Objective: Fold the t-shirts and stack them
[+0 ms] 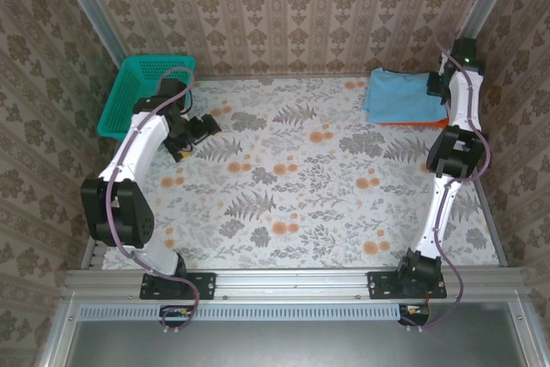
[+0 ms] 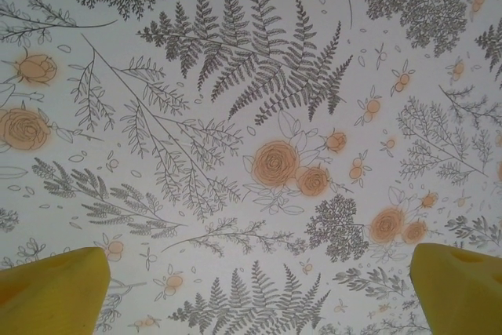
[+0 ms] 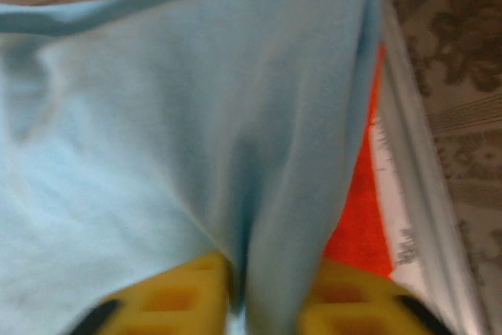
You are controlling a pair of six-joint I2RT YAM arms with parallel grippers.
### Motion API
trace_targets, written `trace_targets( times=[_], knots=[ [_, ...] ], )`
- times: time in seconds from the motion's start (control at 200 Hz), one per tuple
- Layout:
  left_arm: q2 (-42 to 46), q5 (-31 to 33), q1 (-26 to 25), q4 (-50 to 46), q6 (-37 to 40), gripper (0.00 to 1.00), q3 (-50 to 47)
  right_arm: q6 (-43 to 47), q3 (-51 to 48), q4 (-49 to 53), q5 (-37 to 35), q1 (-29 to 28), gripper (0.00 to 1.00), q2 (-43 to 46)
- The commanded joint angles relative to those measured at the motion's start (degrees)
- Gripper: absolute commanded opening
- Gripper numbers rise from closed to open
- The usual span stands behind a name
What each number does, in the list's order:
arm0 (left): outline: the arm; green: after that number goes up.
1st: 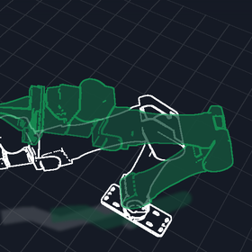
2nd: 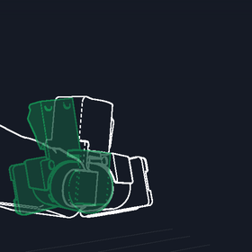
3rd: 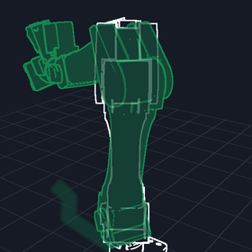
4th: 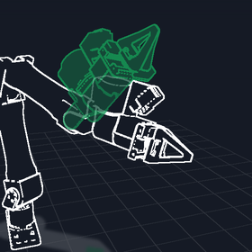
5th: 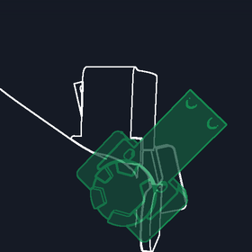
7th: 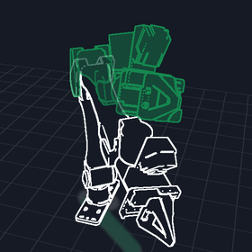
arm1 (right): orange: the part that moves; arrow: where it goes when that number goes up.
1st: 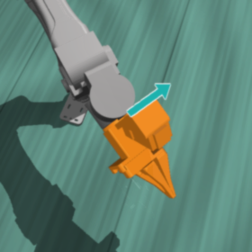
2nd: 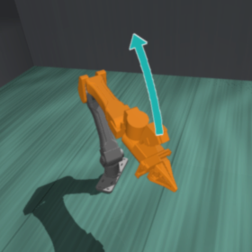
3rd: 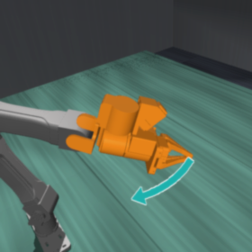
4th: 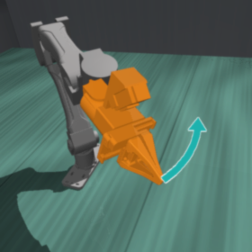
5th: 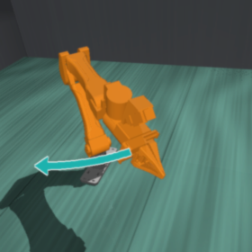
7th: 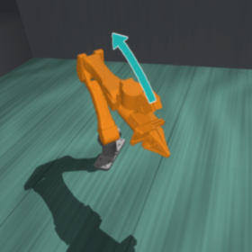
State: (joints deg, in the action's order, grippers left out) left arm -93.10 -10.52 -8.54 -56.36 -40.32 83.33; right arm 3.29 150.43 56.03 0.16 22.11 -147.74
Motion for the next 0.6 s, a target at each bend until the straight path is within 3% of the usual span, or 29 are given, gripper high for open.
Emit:
trace_targets(
  times=[0.0, 0.245, 0.305, 0.405, 0.425, 0.595],
  knots=[
    [-1.0, 0.2, 0.3, -5.0, 0.9, 1.00, 3.4, -4.3, 4.3, -2.6, -6.1, 1.8, 0.64, -3.5],
    [-3.7, 0.7, -1.2, -7.4, 1.0, 1.00, 10.0, -11.7, 13.0, 2.3, -9.6, 3.0, 0.77, -6.3],
    [-4.6, 1.4, -1.8, -8.2, 1.4, 1.00, 12.6, -13.1, 12.9, 4.3, -9.7, 2.7, 0.88, -5.2],
    [-5.8, 3.1, -2.9, -9.9, 2.9, 1.00, 16.7, -12.9, 12.9, 6.2, -8.2, 1.4, 0.93, -3.4],
    [-6.1, 3.5, -3.1, -10.2, 3.1, 1.00, 17.6, -12.7, 12.9, 6.4, -7.9, 1.0, 0.99, -3.0],
    [-6.1, 7.4, -4.7, -10.7, 5.4, 1.00, 23.0, -10.8, 12.9, 6.4, -5.4, -2.2, 1.00, 1.2]
  ],
)
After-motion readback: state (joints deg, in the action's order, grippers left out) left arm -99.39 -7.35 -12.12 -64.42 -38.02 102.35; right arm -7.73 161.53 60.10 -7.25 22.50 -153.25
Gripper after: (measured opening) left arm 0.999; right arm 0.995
